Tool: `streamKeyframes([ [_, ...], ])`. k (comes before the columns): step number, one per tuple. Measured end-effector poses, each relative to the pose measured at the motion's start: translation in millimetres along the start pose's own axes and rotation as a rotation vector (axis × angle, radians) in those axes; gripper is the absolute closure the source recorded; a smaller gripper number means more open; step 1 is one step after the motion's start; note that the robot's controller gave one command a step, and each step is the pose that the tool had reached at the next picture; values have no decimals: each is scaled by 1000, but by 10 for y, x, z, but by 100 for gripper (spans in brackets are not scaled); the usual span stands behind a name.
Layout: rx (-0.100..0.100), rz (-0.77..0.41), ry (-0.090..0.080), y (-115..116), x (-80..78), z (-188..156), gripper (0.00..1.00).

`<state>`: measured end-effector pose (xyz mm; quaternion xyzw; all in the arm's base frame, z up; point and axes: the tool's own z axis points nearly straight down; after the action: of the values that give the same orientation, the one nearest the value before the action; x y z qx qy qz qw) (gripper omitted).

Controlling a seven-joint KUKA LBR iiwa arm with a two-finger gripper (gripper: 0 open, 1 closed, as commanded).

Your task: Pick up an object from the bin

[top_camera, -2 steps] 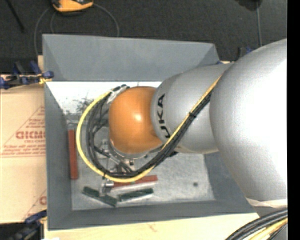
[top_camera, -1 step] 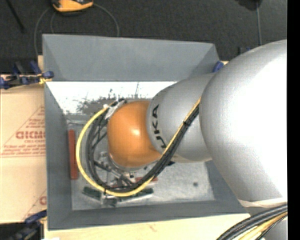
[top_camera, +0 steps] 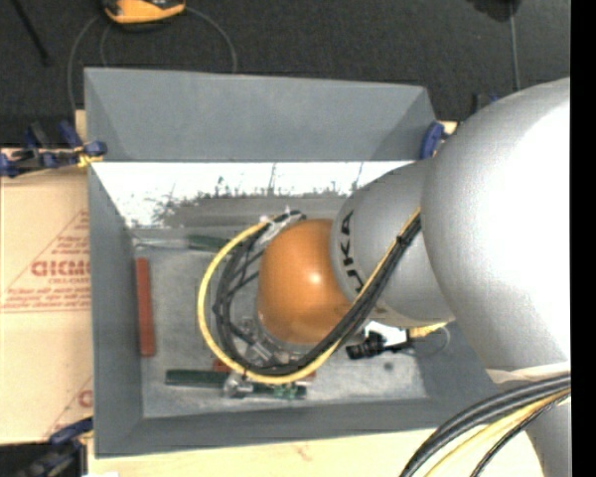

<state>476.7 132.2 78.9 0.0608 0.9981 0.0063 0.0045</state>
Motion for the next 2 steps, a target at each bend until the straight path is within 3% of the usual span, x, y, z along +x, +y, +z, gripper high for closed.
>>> streamKeyframes([
  [1,0,1,0,0,0,0,100],
  [2,14,5,14,-64,-44,-449,100],
])
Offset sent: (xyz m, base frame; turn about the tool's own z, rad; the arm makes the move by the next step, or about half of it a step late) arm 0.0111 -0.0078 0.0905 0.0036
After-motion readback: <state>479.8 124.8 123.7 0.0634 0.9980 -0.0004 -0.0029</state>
